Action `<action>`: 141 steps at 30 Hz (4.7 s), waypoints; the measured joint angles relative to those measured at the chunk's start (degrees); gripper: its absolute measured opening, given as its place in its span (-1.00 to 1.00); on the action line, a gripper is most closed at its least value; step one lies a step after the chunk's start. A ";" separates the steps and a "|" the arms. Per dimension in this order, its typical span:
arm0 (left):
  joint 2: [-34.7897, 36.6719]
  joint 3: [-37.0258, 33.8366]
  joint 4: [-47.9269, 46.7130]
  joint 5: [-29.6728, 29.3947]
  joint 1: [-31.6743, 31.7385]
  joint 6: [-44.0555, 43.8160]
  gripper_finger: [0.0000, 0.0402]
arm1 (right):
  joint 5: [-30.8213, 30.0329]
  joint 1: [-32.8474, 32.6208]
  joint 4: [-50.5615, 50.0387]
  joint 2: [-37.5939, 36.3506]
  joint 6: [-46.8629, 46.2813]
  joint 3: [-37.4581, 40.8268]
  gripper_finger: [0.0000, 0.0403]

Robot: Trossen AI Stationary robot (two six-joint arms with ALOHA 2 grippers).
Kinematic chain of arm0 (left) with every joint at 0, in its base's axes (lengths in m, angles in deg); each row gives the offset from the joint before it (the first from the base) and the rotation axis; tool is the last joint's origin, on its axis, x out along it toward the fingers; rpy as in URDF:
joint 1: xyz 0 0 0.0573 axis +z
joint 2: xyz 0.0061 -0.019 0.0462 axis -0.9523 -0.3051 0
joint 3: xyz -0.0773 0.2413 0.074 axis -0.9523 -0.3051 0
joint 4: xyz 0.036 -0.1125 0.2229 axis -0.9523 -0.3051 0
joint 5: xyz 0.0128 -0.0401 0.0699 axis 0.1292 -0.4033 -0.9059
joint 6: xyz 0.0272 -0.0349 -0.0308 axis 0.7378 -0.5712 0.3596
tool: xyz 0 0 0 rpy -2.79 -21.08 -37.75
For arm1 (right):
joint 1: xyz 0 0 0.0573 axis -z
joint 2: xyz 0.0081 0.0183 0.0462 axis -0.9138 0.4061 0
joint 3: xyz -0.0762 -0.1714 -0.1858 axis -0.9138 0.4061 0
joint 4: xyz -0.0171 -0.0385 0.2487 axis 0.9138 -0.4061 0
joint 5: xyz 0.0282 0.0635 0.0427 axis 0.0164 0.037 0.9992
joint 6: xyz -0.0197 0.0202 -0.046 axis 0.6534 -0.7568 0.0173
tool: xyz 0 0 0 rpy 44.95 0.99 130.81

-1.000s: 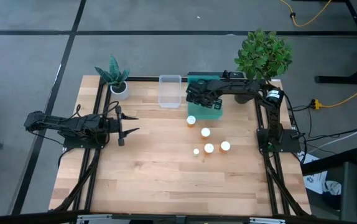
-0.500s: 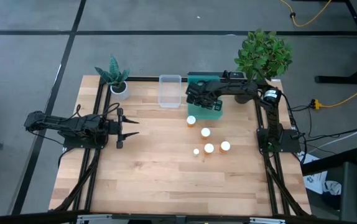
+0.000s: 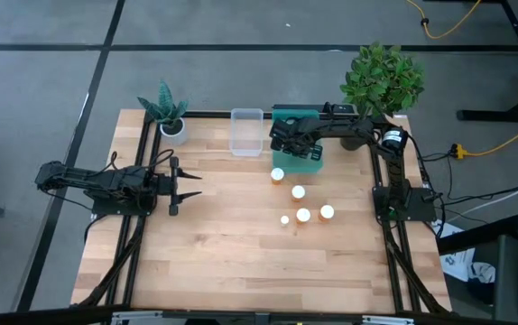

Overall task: Pick and place medicine bottles into bin by pill shape (circle, oval)
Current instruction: Remove the blue tablet bottle from the blue bin

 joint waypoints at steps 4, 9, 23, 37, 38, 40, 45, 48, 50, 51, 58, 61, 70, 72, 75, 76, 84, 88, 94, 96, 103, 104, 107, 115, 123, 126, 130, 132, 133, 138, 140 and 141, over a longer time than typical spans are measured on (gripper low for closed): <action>-0.02 0.00 -0.02 0.00 -0.01 -0.01 -0.03 | -0.02 0.00 0.00 0.00 0.17 -0.04 -0.55; -0.02 0.00 -0.02 0.00 -0.01 -0.02 -0.03 | 0.12 0.00 0.00 -0.27 2.52 -0.06 -0.53; -0.02 0.00 0.00 -0.26 0.01 -0.07 -0.03 | -6.06 -5.36 -2.96 -4.60 13.84 -9.81 -0.55; -0.01 0.00 -0.01 -0.31 0.01 -0.15 -0.03 | -38.02 -32.33 5.33 -5.14 17.58 -13.91 -0.54; -0.01 0.00 -0.01 -0.31 0.00 -0.15 -0.03 | -39.81 -34.19 8.16 -4.99 18.02 -13.00 -0.54; -0.01 0.00 -0.02 -0.31 0.01 -0.08 -0.03 | -42.86 -37.80 15.41 -4.62 21.64 -10.50 -0.54; -0.02 0.00 -0.09 -0.33 0.00 -0.04 -0.03 | -45.84 -44.29 35.67 -2.16 34.54 -4.59 -0.54; -0.02 0.00 -0.11 -0.41 0.01 -0.02 -0.03 | -45.97 -46.90 47.39 0.31 41.60 -2.49 -0.54; -0.02 0.00 -0.12 -0.56 -0.01 -0.04 -0.03 | -46.31 -48.45 52.96 2.03 45.82 -2.25 -0.54; 0.00 0.00 -0.14 -0.69 -0.01 -0.02 -0.03 | -46.73 -49.17 55.07 2.95 48.02 -2.27 -0.54; 0.00 0.00 -0.18 -0.75 0.00 -0.04 -0.03 | -51.00 -53.31 66.11 9.67 55.78 -3.85 -0.54; 0.00 0.00 -0.16 -0.74 -0.01 -0.06 -0.03 | -51.62 -54.80 70.36 13.56 58.00 -5.13 -0.54; -0.02 0.00 -0.14 -0.74 0.01 -0.04 -0.03 | -60.80 -57.71 73.57 21.63 62.78 -9.80 -0.54; -0.01 0.00 -0.03 -0.74 0.00 -0.09 -0.03 | -61.50 -57.86 74.83 21.22 63.75 -10.55 -0.54; -0.01 0.00 0.00 -0.74 0.01 -0.11 -0.03 | -59.65 -57.80 75.61 20.52 65.88 -10.77 -0.54; 0.00 0.00 0.00 -0.74 0.01 -0.09 -0.03 | -58.60 -57.80 75.05 20.86 67.66 -10.61 -0.54; -0.02 0.00 0.00 -0.74 0.01 -0.17 -0.03 | -61.29 -57.78 74.66 20.92 82.39 -10.48 -0.54; -0.01 0.00 0.01 -0.74 0.00 -0.17 -0.03 | -61.38 -57.81 74.28 20.98 77.31 -10.49 -0.54; -0.02 0.00 0.01 -0.73 0.01 -0.17 -0.03 | -60.91 -57.95 69.81 20.98 64.32 -10.47 -0.54; -0.02 0.00 0.00 -0.74 -0.01 -0.17 -0.03 | -60.60 -58.08 67.78 20.98 62.46 -10.47 -0.54; -0.01 0.00 0.00 -0.72 0.01 -1.88 -0.03 | -61.38 -59.15 57.49 21.75 48.19 -10.49 -0.54; -0.02 0.00 0.00 -0.73 0.00 -1.98 -0.03 | -62.53 -59.40 56.95 22.59 45.40 -10.51 -0.54; -0.02 0.00 0.00 -0.72 0.01 -2.01 -0.03 | -64.11 -60.14 56.78 26.14 40.72 -10.34 -0.54; 0.00 0.00 -0.02 -0.72 -0.01 -4.15 -0.03 | -70.32 -62.93 58.45 30.05 32.66 -10.47 -0.54; -0.02 0.00 0.00 -0.70 0.01 -4.97 -0.03 | -70.89 -63.87 58.83 31.10 32.83 -10.62 -0.54; 0.00 0.00 -0.02 -0.71 -0.01 -5.01 -0.03 | -68.94 -63.84 60.32 31.10 32.91 -10.67 -0.53; 0.00 0.00 -0.01 -0.71 0.01 -5.02 -0.03 | -68.22 -63.87 62.24 31.19 33.20 -10.62 -0.46; 0.00 0.00 -0.02 -0.72 -0.01 -5.03 -0.03 | -68.05 -63.87 62.31 31.23 33.56 -10.81 -0.42; 0.00 0.00 -0.01 -0.71 0.00 -5.03 -0.03 | -67.84 -63.87 62.30 31.26 34.42 -10.92 -0.40; 0.00 0.00 -0.02 -0.71 -0.01 -5.01 -0.03 | -67.17 -63.87 62.62 31.47 41.11 -11.91 -0.38; 0.00 0.00 -0.02 -0.71 0.00 -5.01 -0.03 | -66.97 -63.87 62.65 31.56 43.28 -12.50 -0.38; 0.00 0.00 -0.02 -0.70 -0.01 -5.01 -0.03 | -67.04 -63.87 62.64 31.61 43.67 -12.69 -0.38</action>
